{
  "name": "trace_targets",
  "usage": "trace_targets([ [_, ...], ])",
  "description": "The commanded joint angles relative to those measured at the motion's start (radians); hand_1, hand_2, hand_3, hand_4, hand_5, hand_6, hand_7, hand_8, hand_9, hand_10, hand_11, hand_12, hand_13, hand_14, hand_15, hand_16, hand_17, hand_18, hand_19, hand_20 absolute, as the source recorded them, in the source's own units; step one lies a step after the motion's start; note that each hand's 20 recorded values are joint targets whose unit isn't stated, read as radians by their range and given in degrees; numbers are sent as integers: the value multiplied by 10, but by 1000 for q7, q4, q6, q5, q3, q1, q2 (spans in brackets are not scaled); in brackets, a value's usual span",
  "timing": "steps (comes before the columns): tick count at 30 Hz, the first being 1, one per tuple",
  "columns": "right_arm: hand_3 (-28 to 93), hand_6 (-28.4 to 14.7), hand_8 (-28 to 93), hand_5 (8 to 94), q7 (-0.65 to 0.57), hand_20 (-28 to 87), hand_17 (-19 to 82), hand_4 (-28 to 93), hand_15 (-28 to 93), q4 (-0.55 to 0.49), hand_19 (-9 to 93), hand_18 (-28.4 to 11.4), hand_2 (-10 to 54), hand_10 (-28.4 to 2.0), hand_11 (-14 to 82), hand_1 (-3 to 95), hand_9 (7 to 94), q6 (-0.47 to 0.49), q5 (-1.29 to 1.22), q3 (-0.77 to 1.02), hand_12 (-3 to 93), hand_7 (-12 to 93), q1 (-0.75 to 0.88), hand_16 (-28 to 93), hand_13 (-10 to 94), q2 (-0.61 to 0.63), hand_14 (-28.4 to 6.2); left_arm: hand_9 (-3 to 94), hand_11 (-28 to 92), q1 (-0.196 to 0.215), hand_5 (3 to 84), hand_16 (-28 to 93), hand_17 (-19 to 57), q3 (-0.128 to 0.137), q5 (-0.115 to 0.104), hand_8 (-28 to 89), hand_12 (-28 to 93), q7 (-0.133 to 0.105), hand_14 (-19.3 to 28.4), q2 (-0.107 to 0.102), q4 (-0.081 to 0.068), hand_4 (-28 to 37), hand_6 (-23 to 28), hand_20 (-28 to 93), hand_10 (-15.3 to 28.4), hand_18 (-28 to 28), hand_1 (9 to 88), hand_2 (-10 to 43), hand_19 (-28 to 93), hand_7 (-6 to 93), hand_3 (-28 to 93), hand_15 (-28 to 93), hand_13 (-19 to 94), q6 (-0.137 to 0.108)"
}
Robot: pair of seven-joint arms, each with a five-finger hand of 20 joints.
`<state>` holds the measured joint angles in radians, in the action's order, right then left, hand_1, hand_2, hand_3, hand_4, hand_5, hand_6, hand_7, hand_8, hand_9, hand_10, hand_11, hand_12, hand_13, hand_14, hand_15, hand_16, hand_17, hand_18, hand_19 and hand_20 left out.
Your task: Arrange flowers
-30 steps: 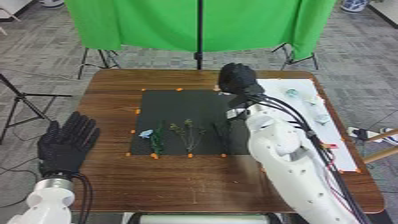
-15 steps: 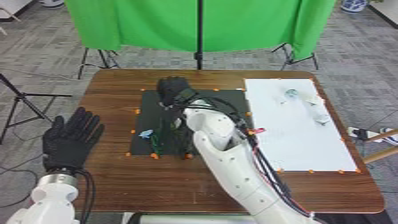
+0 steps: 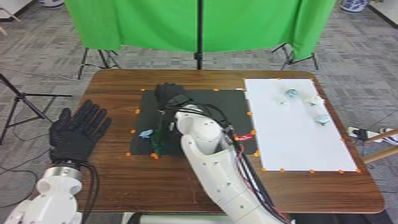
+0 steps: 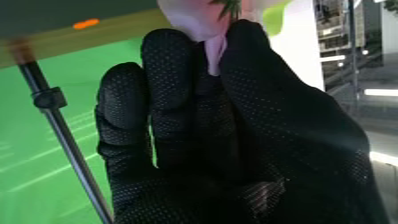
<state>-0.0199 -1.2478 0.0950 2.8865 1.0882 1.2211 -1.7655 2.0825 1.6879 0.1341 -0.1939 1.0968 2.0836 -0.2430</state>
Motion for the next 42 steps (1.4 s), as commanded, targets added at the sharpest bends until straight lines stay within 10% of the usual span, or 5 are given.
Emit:
trace_targets([
  [1, 675, 4, 56, 703, -32, 437, 344, -283, 452, -1, 768, -189, -95, -85, 126, 675, 816, -11, 4, -46, 454, 434, 7, 484, 688, 20, -56, 404, 208, -28, 478, -46, -16, -12, -5, -87, 132, 20, 148, 3, -20, -283, 87, 151, 147, 132, 285, 159, 294, 166, 729, 390, 311, 9],
  [21, 702, -22, -1, 654, -72, 397, 344, -283, 364, -43, 774, -192, -95, -122, 129, 585, 719, -8, -61, -116, 251, 288, -6, 432, 678, 65, -53, 403, 211, -51, 473, -46, -17, 15, -10, -88, 131, -14, 150, 7, -22, -283, 85, 149, 146, 133, 283, 166, 296, 168, 726, 399, 312, -2],
  [23, 715, -24, -2, 644, -71, 405, 339, -283, 372, -43, 796, -203, -95, -134, 175, 566, 684, -25, -50, -124, 193, 270, -10, 428, 675, 68, -60, 402, 211, -54, 473, -46, -17, 3, -19, -87, 131, -49, 150, -1, -14, -283, 85, 149, 146, 133, 283, 166, 296, 170, 726, 400, 311, -39],
  [34, 747, -20, -109, 623, -159, 403, 342, -282, 423, -93, 823, -211, -95, -147, 175, 518, 644, -39, -157, -161, 165, 243, -31, 383, 658, 102, -83, 409, 224, -40, 477, -47, -18, 11, -20, -92, 131, -52, 150, 2, -10, -283, 85, 150, 146, 134, 282, 168, 302, 176, 728, 404, 313, -32],
  [42, 782, -43, -122, 609, -322, 404, 351, -283, 520, -300, 858, -234, -95, -168, 168, 444, 629, -22, -410, -151, 165, 206, 5, 270, 644, 219, -125, 406, 220, 0, 474, -48, -17, 48, -9, -90, 130, -22, 151, 44, 2, -283, 86, 148, 146, 133, 260, 168, 298, 173, 725, 401, 311, -22],
])
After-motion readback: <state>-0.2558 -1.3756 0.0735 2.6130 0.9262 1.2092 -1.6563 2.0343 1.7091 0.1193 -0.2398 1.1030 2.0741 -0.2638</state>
